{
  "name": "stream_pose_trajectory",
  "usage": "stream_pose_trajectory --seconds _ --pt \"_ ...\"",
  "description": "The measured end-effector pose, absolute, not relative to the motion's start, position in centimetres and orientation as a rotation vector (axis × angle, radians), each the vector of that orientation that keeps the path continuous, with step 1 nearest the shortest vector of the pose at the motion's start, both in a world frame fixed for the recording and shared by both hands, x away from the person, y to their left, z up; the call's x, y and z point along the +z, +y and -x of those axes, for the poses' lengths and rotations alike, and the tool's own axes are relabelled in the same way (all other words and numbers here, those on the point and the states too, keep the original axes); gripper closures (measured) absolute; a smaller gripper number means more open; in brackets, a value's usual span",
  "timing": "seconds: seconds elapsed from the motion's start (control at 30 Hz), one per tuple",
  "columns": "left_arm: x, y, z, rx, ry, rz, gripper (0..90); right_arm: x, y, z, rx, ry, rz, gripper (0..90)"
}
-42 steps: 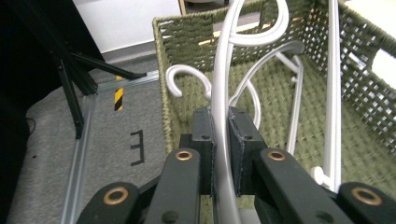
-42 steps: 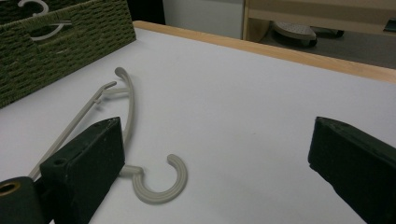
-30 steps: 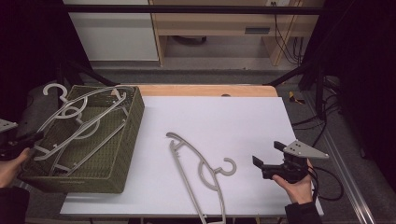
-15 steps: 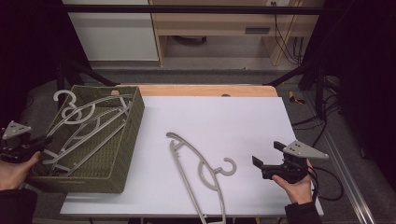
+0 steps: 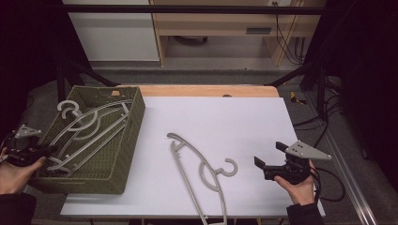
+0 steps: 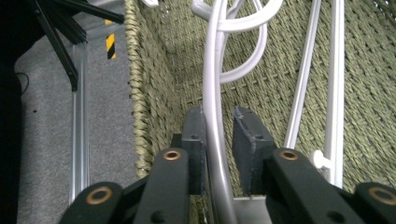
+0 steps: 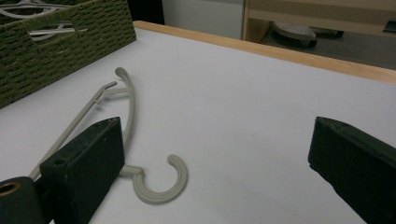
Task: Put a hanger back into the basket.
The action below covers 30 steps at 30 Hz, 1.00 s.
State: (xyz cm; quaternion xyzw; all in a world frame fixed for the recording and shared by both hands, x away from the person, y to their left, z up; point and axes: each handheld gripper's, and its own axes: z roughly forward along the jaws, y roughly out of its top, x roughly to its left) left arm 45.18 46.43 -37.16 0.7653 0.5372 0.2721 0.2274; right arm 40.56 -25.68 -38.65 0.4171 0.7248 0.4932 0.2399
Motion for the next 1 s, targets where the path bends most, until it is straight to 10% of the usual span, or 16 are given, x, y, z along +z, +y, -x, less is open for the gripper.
stream_pose_trajectory --seconds 1.0 --pt "-32.8 37.6 -41.8 0.722 1.080 -1.805 36.1 -38.4 -25.7 -40.4 1.350 1.981 -1.136 4.2"
